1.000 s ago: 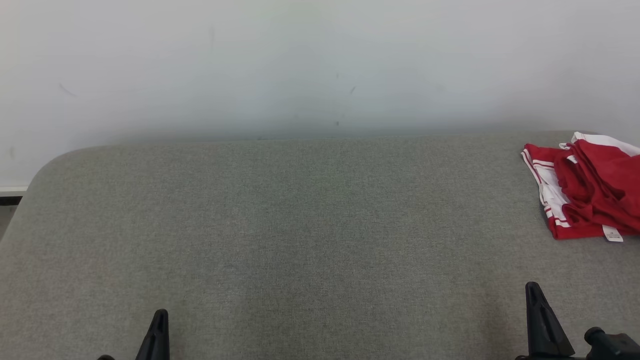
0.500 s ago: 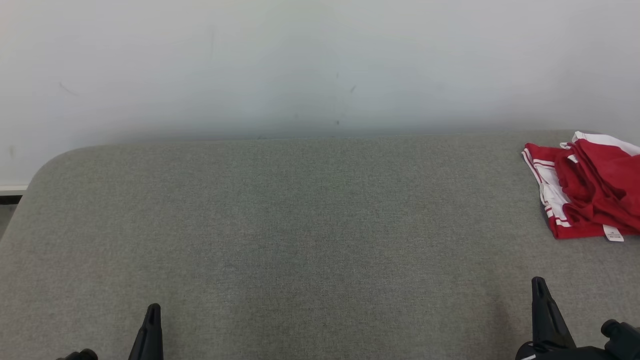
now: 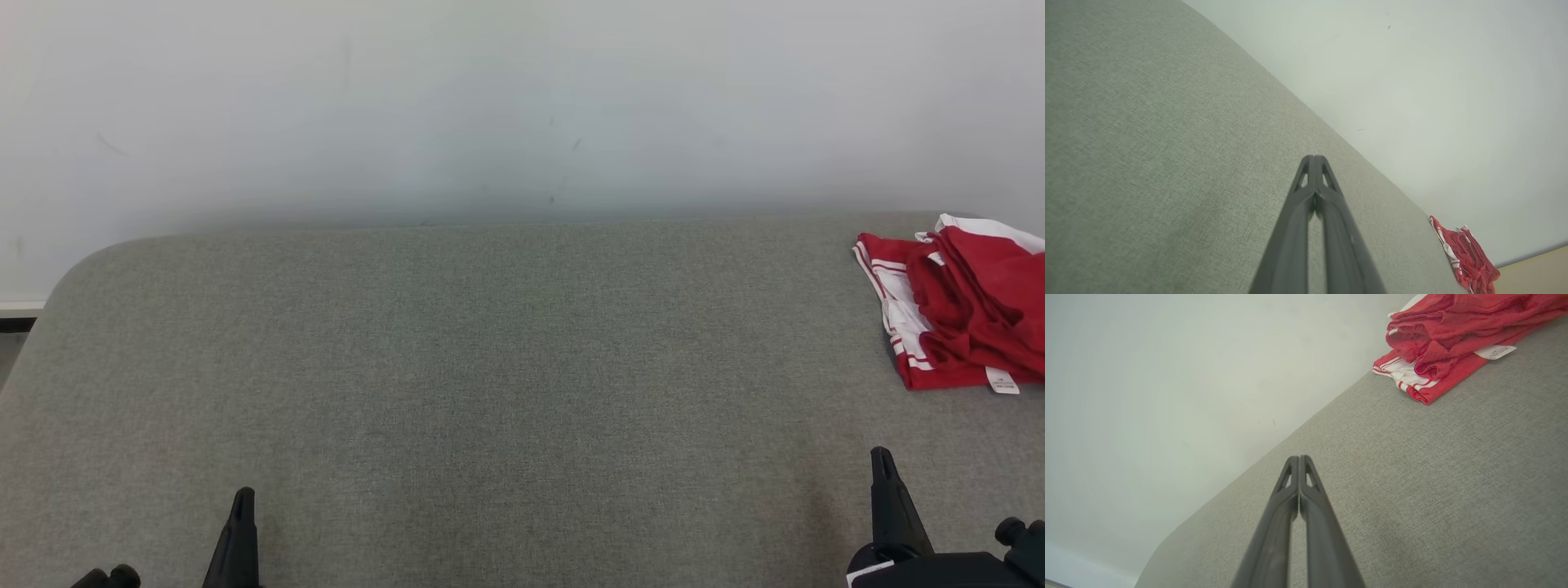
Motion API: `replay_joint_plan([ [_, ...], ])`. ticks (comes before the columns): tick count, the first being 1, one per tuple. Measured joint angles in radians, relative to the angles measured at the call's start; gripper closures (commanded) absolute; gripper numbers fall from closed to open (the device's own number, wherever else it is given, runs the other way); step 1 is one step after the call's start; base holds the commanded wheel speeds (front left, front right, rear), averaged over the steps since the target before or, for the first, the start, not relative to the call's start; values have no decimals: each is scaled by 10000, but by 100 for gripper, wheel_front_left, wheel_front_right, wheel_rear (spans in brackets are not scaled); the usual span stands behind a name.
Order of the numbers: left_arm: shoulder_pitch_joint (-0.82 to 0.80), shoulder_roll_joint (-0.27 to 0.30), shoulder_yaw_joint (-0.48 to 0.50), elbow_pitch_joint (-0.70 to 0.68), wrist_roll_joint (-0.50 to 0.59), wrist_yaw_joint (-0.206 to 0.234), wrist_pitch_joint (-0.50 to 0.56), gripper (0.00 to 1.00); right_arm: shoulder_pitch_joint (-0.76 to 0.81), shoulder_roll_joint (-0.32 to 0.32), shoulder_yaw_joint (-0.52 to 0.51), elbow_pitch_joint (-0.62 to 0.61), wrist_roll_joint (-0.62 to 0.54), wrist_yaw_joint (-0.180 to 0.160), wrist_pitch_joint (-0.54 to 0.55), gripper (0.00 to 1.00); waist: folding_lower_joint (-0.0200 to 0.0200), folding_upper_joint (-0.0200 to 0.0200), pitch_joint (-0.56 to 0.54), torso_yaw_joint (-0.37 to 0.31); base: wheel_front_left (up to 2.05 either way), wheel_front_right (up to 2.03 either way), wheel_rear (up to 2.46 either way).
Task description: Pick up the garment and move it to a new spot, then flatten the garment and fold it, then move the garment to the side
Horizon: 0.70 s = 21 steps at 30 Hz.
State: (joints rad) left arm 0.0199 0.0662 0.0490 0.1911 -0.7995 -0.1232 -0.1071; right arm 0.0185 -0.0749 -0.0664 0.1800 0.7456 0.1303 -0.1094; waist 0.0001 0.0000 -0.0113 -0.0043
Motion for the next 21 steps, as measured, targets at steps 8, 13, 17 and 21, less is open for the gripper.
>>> replay_joint_plan([
  [8,-175,-35,81,84,-1118,-2,290,100,-192,31,-67,86,1200,0,314,100,0,0,13,4,0,0,0],
  [13,-305,-46,127,121,-1701,-2,456,100,-257,48,-100,144,1825,0,479,100,0,0,20,7,0,0,0],
  [17,-348,-52,169,155,-2111,-4,577,100,-370,58,-125,188,2272,0,579,100,0,0,26,9,0,0,0],
  [21,-403,-54,211,178,-2569,-4,721,100,-401,73,-146,230,2754,0,709,100,0,1,32,10,0,0,0],
])
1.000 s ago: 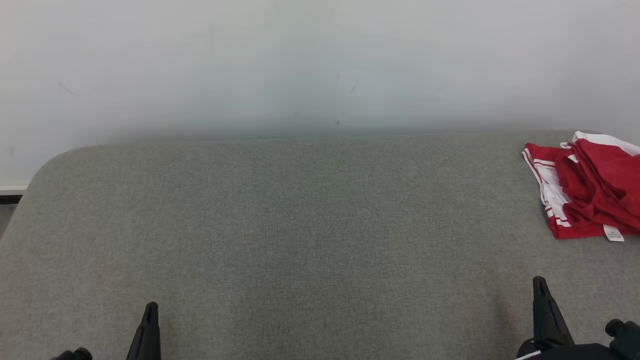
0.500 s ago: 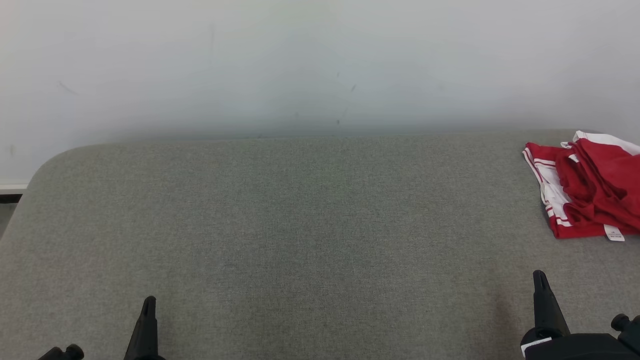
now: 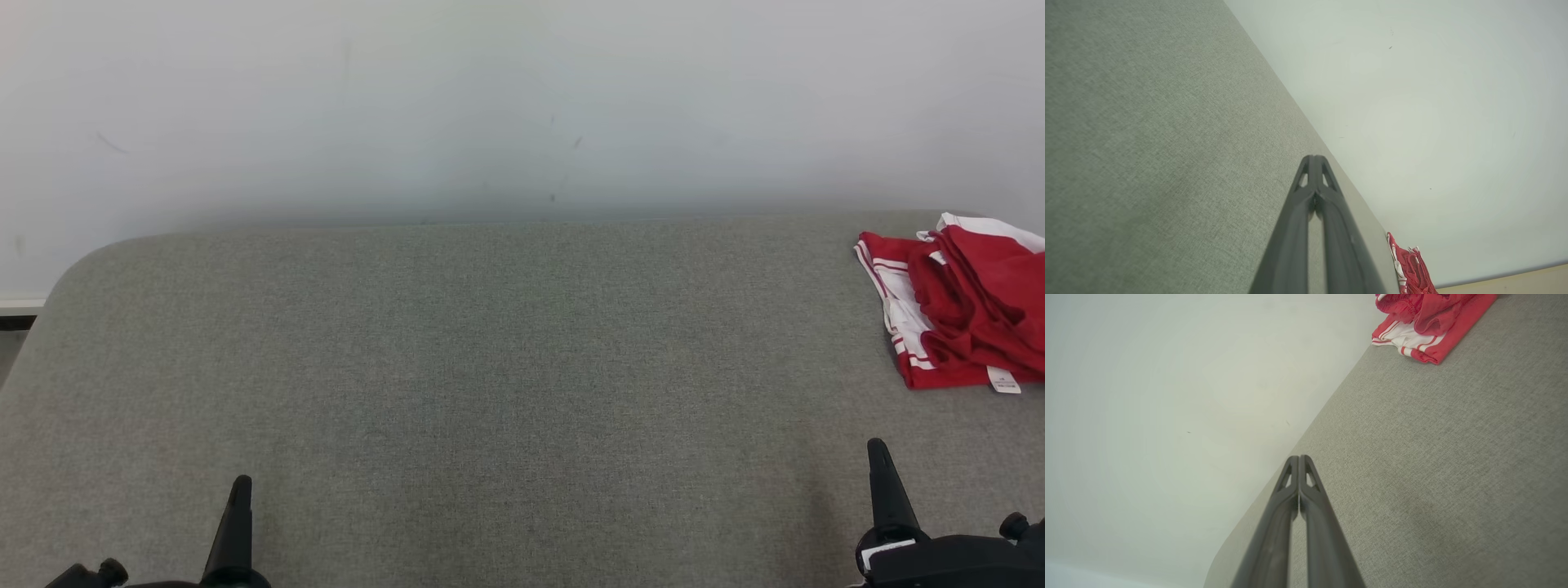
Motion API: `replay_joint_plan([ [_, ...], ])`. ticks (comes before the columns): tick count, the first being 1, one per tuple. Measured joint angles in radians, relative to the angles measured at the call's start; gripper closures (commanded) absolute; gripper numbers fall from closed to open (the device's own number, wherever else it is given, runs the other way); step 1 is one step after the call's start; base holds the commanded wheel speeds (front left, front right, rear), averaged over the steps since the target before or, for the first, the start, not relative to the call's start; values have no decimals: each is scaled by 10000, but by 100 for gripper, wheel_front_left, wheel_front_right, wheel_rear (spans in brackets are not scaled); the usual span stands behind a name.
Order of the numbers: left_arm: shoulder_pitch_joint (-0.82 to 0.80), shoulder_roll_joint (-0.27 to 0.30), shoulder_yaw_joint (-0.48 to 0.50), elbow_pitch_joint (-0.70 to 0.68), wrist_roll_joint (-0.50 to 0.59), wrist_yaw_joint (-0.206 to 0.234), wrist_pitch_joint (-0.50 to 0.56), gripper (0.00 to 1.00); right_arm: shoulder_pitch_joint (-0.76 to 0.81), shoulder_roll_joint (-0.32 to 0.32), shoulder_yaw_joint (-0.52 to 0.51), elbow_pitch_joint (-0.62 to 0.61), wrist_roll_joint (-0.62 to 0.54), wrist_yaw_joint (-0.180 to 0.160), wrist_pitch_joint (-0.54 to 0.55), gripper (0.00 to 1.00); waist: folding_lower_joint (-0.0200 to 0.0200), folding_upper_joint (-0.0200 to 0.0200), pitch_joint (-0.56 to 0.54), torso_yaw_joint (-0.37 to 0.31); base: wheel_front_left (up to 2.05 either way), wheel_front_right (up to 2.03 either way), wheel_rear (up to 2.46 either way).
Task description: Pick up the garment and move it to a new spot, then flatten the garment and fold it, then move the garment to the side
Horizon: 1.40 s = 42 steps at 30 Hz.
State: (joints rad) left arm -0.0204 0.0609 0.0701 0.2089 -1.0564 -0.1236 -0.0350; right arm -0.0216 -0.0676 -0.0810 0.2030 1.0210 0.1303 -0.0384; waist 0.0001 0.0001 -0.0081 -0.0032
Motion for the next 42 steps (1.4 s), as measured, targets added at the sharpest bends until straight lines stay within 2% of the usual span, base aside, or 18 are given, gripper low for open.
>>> replay_joint_plan([
  [17,-268,-33,128,127,-1695,-4,443,100,-251,42,-100,127,1781,0,476,100,0,0,25,8,0,0,0],
  [42,-570,-75,290,257,-3639,-13,980,100,-593,102,-215,299,3862,0,1005,100,0,0,59,19,0,0,0],
])
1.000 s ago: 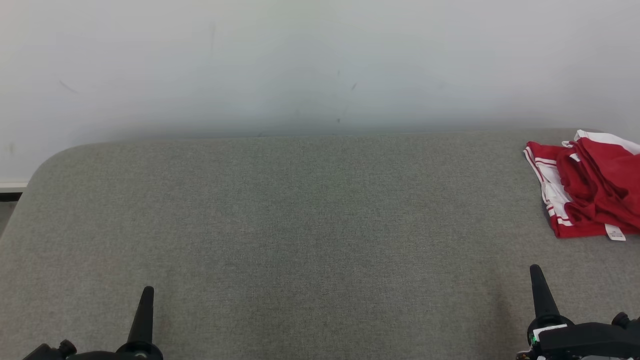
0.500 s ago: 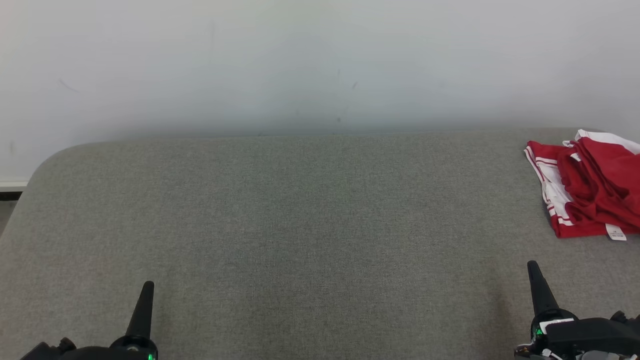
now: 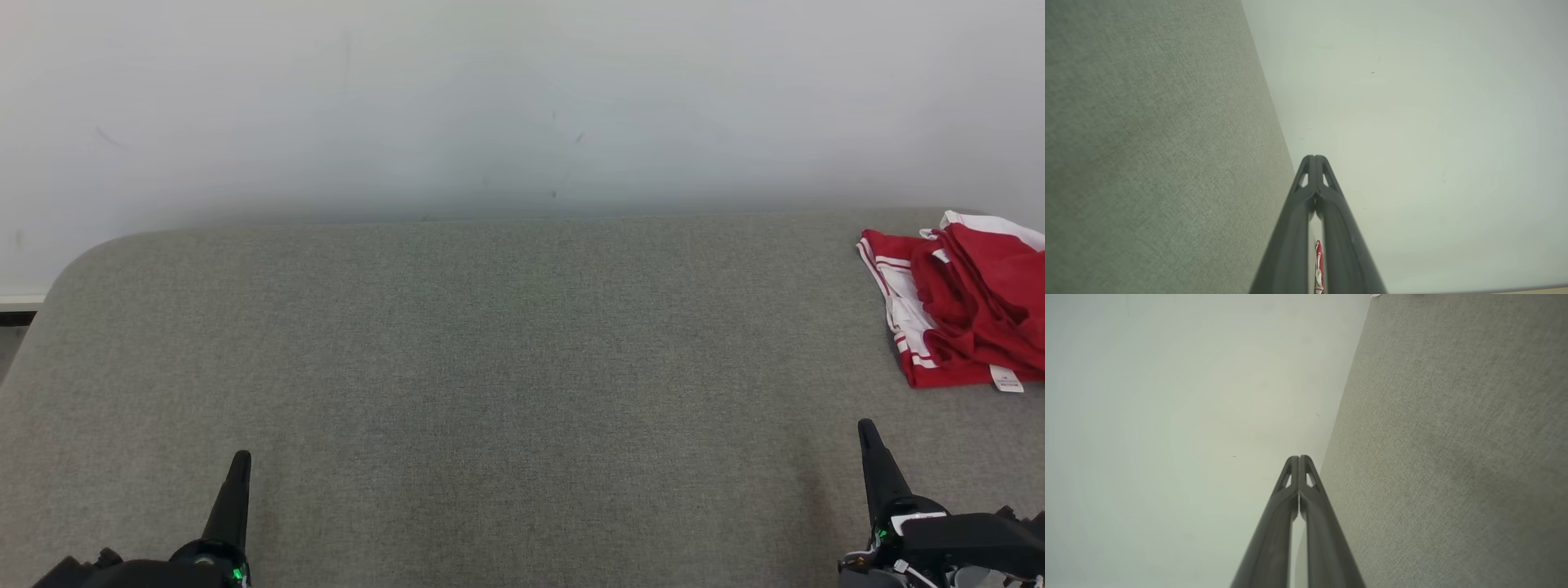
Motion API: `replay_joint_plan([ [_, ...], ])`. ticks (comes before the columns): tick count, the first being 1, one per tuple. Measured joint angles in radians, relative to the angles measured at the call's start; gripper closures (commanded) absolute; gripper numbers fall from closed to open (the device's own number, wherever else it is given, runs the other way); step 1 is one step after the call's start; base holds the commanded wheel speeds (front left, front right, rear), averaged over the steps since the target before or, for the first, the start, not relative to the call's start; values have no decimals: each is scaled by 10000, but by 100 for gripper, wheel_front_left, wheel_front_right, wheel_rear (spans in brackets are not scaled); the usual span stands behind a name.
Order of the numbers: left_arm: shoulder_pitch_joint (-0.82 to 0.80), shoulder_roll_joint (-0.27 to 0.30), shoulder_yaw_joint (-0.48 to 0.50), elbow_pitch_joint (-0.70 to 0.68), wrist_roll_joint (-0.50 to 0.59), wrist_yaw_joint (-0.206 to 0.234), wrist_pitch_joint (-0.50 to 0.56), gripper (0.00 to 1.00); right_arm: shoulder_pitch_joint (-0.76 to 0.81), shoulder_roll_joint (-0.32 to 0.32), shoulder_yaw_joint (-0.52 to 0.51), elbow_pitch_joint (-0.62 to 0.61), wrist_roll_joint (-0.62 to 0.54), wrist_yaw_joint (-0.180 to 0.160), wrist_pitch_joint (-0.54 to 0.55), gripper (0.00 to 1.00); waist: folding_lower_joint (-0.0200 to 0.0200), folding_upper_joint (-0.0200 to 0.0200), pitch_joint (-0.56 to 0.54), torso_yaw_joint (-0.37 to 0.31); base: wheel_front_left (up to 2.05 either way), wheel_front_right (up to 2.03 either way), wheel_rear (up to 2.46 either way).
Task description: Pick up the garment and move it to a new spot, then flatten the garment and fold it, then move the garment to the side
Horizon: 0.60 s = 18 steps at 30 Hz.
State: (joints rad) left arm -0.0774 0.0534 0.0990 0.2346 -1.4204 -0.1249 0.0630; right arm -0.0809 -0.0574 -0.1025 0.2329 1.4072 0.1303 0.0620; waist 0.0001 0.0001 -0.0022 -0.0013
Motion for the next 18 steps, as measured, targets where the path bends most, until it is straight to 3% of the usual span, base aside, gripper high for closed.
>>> replay_joint_plan([
  [18,-198,-15,102,88,-1239,-31,351,100,-195,35,-73,100,1338,0,351,100,0,0,26,8,0,0,0],
])
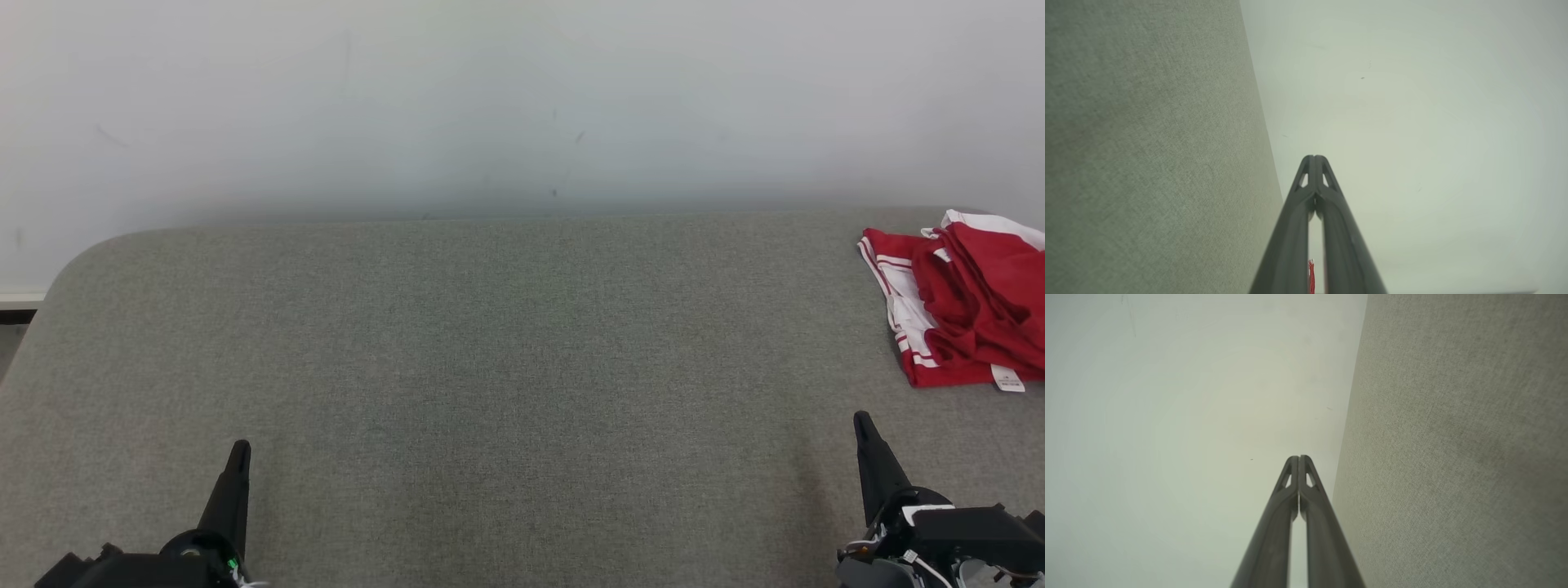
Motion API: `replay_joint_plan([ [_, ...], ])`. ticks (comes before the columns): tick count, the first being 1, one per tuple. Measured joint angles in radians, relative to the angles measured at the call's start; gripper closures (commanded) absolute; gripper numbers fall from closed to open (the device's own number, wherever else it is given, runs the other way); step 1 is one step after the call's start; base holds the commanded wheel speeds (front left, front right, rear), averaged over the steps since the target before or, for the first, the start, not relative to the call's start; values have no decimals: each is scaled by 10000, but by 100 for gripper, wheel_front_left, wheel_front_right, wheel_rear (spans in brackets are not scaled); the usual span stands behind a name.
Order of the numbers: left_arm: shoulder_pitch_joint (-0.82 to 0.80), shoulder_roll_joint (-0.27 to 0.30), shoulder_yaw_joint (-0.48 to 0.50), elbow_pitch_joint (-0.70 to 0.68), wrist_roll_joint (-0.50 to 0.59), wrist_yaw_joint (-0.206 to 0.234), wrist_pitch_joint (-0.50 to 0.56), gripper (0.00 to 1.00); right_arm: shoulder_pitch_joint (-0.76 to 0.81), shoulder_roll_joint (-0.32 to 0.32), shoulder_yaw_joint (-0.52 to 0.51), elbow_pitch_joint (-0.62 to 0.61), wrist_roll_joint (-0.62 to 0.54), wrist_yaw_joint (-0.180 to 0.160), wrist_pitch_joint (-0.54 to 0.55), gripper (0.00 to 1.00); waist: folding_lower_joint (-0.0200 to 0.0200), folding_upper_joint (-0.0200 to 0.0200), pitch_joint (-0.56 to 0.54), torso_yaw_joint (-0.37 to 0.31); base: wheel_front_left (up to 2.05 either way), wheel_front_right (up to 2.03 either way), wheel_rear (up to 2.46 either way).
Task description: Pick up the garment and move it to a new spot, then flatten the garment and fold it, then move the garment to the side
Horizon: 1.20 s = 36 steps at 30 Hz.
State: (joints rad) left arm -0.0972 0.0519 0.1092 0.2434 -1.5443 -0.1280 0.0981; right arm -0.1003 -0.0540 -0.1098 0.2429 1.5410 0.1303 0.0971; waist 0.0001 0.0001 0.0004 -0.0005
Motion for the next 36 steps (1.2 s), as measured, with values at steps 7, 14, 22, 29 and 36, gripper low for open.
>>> replay_joint_plan([
  [7,-63,-8,36,23,-454,-2,125,100,-42,10,-25,33,462,0,123,100,0,0,10,3,0,0,0],
  [14,-139,-12,50,40,-656,-12,163,100,-87,17,-36,50,713,0,173,100,0,0,15,5,0,0,0],
  [22,-139,-13,50,40,-656,-12,165,100,-95,17,-38,50,713,0,173,100,0,0,15,5,0,0,0],
  [29,-139,-13,50,40,-654,-12,163,100,-105,19,-40,50,713,0,173,100,0,0,15,5,0,0,0],
  [36,-139,-13,50,40,-656,-12,163,100,-108,19,-40,50,713,0,174,100,0,0,15,5,0,0,0],
])
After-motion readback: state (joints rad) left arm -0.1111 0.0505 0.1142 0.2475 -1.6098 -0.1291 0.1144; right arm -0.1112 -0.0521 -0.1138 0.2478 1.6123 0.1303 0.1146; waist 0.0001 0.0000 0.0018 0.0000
